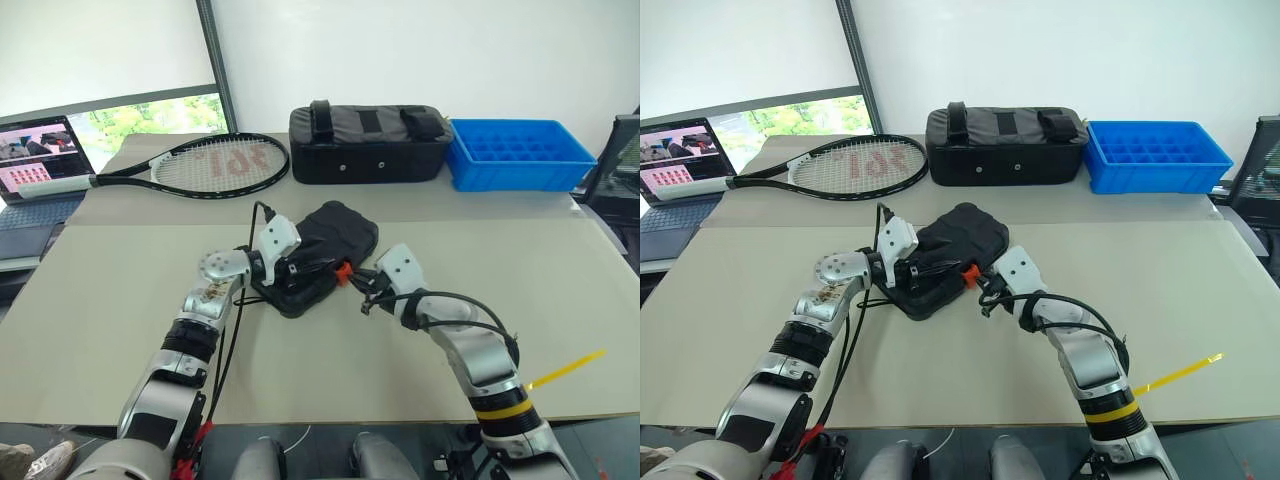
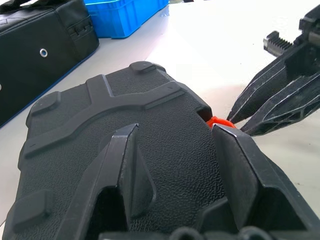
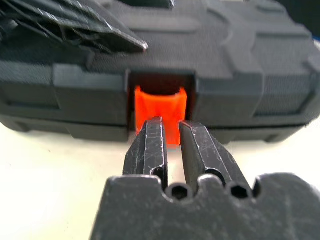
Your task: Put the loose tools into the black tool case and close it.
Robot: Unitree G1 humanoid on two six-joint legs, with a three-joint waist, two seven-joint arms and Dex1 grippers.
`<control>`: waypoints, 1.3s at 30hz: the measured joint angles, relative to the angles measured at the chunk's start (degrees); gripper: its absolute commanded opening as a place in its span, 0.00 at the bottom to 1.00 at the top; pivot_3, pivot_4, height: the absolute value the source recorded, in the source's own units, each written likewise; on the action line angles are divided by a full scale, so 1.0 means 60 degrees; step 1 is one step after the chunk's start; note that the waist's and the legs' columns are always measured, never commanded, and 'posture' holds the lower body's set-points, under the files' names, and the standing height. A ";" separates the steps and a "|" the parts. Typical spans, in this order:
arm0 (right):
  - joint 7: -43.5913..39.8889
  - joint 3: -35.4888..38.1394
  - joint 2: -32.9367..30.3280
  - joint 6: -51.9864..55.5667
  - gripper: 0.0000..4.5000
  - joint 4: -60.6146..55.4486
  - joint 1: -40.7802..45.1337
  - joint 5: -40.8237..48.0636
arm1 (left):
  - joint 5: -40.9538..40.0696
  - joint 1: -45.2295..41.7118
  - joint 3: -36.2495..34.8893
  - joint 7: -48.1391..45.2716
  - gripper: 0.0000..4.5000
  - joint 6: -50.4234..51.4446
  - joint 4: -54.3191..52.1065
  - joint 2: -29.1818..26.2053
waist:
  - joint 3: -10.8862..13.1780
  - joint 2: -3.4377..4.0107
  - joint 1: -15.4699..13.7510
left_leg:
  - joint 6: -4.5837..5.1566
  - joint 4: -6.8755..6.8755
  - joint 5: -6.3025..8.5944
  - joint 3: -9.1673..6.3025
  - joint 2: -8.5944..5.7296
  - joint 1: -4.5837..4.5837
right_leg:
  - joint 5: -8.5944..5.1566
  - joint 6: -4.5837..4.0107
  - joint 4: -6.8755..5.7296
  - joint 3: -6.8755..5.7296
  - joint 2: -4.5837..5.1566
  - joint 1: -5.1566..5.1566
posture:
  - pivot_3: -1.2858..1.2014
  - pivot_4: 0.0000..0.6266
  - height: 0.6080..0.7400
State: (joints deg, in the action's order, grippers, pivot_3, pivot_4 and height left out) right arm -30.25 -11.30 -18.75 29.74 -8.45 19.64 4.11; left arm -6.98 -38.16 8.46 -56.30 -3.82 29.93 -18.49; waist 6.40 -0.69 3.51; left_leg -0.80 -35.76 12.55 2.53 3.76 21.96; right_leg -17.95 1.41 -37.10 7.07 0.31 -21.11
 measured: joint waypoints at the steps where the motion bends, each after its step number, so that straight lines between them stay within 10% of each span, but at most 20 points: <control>1: 0.0001 -0.0005 0.0019 -0.0016 0.16 0.0039 0.0014 -0.0028 | 0.0000 0.0012 -0.0009 0.0004 0.56 0.0000 -0.0005 -0.0002 | 0.0000 0.0000 0.0012 | 0.0000 0.0000 0.0000 0.0000 0.0000 -0.0002 | 0.0000 0.0000 -0.0001 -0.0001 0.0000 0.0002 | 0.52 0.24 0.75; 39: -0.0286 -0.0346 0.0393 -0.0057 0.16 0.0906 0.0340 -0.0350 | 0.0001 0.0093 -0.0104 0.0105 0.56 0.0000 -0.0064 -0.0020 | -0.0001 0.0001 0.0108 | 0.0000 0.0000 0.0000 -0.0002 0.0005 -0.0005 | 0.0000 0.0001 0.0000 0.0007 -0.0008 0.0000 | 0.52 0.24 0.75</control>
State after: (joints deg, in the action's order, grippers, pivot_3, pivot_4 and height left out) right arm -31.97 -13.38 -16.39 29.40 -3.01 21.68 2.01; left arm -6.97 -37.60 7.83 -55.67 -3.82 29.55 -18.61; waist 6.40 -0.68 4.16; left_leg -0.80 -35.76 12.55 2.52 3.79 21.93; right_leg -17.95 1.42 -37.10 7.11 0.26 -21.11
